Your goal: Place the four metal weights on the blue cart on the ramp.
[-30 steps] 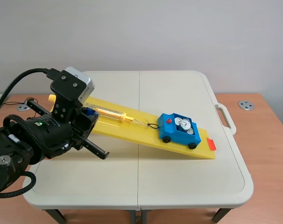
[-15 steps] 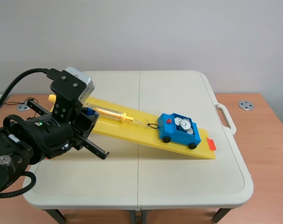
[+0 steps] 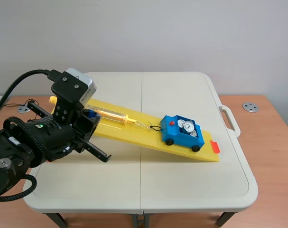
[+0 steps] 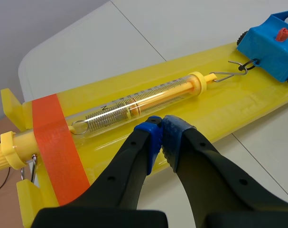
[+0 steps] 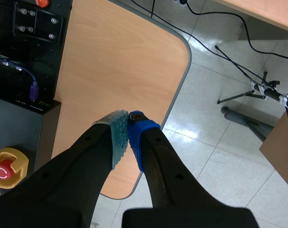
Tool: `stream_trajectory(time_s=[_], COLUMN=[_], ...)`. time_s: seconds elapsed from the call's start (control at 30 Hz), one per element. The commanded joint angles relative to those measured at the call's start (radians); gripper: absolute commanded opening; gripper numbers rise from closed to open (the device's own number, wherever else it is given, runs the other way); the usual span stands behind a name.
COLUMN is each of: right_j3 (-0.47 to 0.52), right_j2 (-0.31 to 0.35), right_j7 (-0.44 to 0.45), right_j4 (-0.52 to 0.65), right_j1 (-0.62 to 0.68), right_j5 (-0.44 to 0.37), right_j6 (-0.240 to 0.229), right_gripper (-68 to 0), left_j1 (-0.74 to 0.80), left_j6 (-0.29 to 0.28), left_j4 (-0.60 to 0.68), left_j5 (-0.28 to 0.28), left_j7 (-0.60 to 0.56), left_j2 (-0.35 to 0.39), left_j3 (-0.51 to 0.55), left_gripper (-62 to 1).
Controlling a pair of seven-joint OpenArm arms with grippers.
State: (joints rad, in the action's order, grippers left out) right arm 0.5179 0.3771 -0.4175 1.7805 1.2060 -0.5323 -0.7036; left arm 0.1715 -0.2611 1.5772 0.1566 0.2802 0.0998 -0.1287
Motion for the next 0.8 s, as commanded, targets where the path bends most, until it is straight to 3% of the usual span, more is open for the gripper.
stream_trajectory(time_s=[0.0, 0.27, 0.5, 0.63, 0.77], right_j3=[0.07, 0.071, 0.071, 0.071, 0.071], right_j2=[0.027, 0.027, 0.027, 0.027, 0.027], right_j7=[0.042, 0.051, 0.058, 0.068, 0.076], right_j4=[0.101, 0.101, 0.101, 0.101, 0.101], right_j1=[0.01, -0.046, -0.196, -0.282, -0.364], right_j5=[-0.074, -0.074, -0.074, -0.089, -0.117], right_j6=[-0.042, -0.042, -0.042, -0.042, -0.042], right_gripper=[-65.6, -65.6, -65.4, -57.1, -40.7], left_j1=[-0.025, -0.012, 0.073, 0.15, 0.241], left_j6=[0.058, 0.056, 0.027, 0.023, 0.023], left_j4=[0.097, 0.103, 0.22, 0.314, 0.398], left_j5=[-0.028, -0.048, -0.136, -0.155, -0.176], left_j7=[-0.133, -0.104, -0.048, -0.039, -0.016], left_j2=[-0.022, -0.018, 0.007, 0.04, 0.071], left_j3=[0.004, 0.004, 0.004, 0.004, 0.004], left_gripper=[-58.4, -58.3, -57.5, -46.8, -33.1])
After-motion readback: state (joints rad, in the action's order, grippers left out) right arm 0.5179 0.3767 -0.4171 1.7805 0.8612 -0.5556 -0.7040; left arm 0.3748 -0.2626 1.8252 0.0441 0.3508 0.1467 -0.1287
